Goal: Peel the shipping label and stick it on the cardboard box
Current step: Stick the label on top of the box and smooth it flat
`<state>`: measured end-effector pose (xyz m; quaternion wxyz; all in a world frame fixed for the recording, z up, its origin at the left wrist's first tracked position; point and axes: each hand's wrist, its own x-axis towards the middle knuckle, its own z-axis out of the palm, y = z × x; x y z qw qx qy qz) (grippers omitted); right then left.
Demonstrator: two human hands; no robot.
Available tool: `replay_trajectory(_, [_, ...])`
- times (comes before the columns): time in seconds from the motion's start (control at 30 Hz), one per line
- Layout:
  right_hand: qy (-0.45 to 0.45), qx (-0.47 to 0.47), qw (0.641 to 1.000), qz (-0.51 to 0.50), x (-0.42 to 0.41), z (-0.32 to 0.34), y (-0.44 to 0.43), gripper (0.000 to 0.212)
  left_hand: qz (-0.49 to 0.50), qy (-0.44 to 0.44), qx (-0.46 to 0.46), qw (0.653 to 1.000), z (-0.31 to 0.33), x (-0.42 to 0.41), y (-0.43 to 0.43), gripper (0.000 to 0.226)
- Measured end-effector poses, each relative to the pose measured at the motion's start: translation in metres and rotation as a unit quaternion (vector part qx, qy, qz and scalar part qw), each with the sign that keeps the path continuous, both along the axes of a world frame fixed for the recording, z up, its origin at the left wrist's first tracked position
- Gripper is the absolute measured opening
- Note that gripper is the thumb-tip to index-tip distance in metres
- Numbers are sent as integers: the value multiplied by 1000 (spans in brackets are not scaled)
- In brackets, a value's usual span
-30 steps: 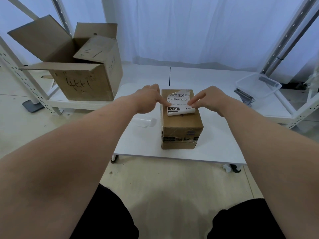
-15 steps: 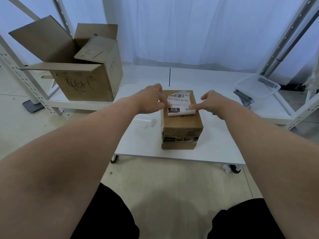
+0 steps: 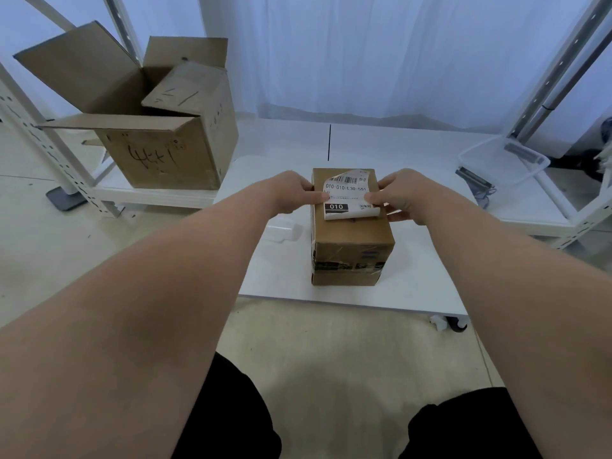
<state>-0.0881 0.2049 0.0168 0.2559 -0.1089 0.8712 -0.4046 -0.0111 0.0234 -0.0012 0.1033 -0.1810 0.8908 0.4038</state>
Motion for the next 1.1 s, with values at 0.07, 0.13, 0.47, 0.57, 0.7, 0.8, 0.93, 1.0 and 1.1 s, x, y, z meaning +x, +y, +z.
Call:
replay_trajectory(0.07, [14,15,1000,15,1,0,0,37,-11,3,-34,999,-2,-2,-1,49])
replay_trajectory(0.13, [28,33,998,34,3,1,-4,42,-25,3,-68,997,-3,-3,6,51])
replay_trajectory(0.47, [59,64,996,37,9,4,-5,38,-46,0,-177,983,2,-1,17,45])
replay_trajectory(0.57, [49,87,992,74,19,11,-5,47,-71,-3,-139,988,3,4,26,47])
replay_trajectory(0.7, [42,109,991,68,22,13,-2,44,-61,-1,-148,987,7,7,26,45])
replay_trajectory(0.8, [39,118,990,60,21,14,0,34,-42,-2,-194,980,10,8,23,50])
replay_trajectory(0.93, [63,143,983,93,25,15,-2,34,-51,-8,-222,974,13,10,26,52])
replay_trajectory(1.0, [75,160,978,111,27,15,-2,35,-62,-11,-235,970,13,9,29,53])
replay_trajectory(1.1, [71,150,981,97,23,11,0,36,-63,-11,-237,969,11,7,24,52])
